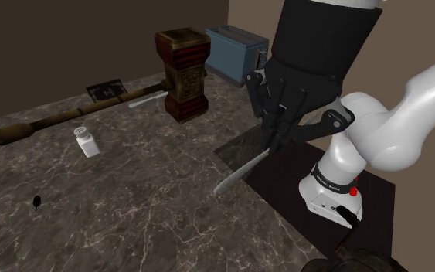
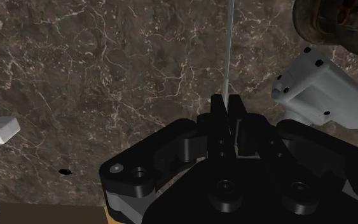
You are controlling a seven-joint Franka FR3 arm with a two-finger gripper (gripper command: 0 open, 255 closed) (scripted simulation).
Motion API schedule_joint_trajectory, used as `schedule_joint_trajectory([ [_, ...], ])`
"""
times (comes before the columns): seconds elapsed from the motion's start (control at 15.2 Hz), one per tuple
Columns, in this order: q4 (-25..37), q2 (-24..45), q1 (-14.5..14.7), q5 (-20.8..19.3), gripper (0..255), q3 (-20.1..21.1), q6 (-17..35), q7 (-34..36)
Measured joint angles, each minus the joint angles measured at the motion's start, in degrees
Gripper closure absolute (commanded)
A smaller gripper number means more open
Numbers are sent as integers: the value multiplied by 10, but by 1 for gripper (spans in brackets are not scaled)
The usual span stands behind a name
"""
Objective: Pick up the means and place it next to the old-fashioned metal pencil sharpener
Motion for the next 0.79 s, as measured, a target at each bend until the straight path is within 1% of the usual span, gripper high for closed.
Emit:
schedule_joint_trajectory([
  [0.79,-100,-17,9,16,255,16,84,-4],
])
